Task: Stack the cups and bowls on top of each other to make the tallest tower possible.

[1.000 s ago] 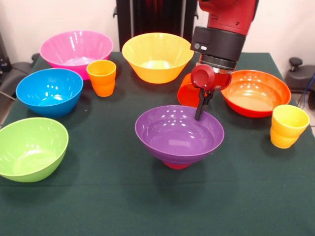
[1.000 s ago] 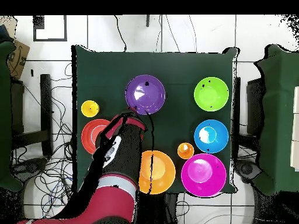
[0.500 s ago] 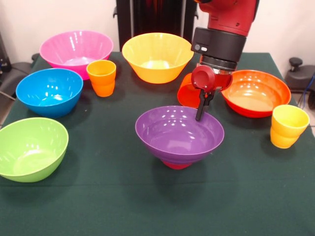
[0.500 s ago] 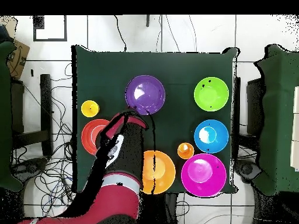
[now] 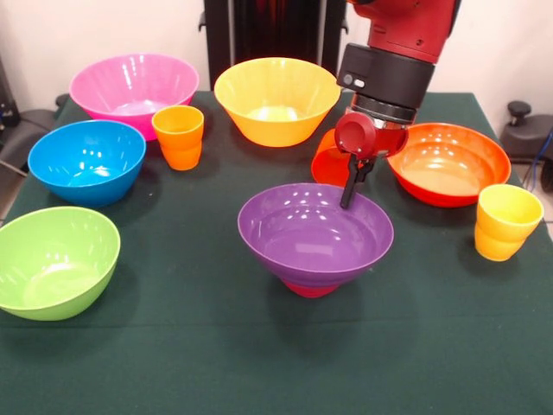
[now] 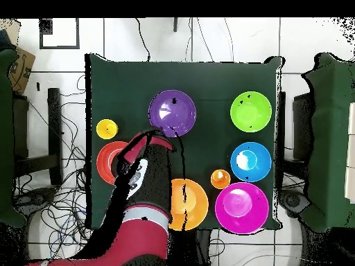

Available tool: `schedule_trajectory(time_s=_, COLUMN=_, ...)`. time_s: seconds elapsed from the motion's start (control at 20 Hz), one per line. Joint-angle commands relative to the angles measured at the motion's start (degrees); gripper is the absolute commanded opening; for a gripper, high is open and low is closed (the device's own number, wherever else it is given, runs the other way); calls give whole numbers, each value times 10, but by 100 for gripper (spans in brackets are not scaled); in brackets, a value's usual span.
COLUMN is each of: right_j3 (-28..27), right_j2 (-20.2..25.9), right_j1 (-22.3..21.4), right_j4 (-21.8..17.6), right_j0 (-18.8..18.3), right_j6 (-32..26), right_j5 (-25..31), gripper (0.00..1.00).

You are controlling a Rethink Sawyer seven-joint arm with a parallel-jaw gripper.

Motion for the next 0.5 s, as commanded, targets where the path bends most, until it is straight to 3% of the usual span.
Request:
schedule_trajectory(time_s=0.05, right_j3=19, right_j2=88, right_j1=15, right_j4=-34, right_j0=-16, right_j6=-104, right_j5=93, gripper=0)
schedule_trajectory(time_s=0.5, right_j3=32, right_j2=89, right_j1=9, right_j4=-53, right_j0=-20, right_j6=-87, right_j5=80, gripper=0)
